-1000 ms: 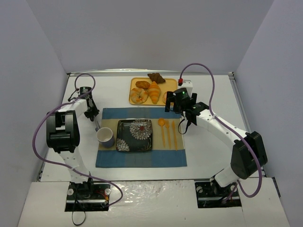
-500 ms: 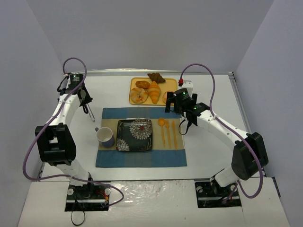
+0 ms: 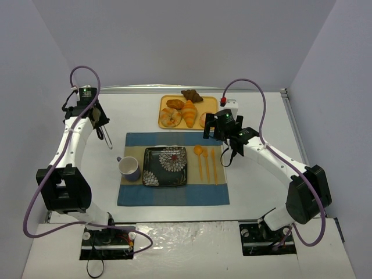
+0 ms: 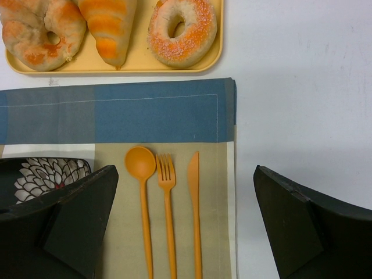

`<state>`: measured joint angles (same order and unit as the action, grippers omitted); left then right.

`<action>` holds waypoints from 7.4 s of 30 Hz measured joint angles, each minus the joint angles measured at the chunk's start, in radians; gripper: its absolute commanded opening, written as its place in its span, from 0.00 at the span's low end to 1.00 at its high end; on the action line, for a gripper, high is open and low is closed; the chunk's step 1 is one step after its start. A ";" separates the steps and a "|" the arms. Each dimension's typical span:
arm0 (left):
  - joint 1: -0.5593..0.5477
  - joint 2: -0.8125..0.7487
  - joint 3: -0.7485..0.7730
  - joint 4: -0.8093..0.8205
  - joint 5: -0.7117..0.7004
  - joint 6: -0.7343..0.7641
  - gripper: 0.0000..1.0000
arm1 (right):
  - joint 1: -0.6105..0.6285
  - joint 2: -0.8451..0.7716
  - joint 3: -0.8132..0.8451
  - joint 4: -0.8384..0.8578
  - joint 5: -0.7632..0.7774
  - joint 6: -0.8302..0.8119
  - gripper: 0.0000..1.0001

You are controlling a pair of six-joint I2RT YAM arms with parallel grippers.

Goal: Place the bread

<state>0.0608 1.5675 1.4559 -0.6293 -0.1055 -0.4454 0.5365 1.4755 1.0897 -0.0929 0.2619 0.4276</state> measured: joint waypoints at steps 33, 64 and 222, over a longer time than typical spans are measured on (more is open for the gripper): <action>-0.215 -0.085 -0.018 -0.056 -0.026 0.007 0.50 | 0.002 -0.036 -0.026 0.000 -0.001 0.018 1.00; -0.481 0.276 0.194 0.016 0.082 0.010 0.51 | -0.007 -0.081 -0.035 -0.004 0.030 0.009 1.00; -0.965 -0.269 -0.111 -0.275 -0.293 -0.229 0.61 | -0.060 -0.113 -0.094 -0.024 0.036 -0.001 1.00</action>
<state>-0.9039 1.2984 1.3453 -0.9048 -0.3988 -0.6740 0.4767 1.3628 0.9955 -0.1173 0.2977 0.4263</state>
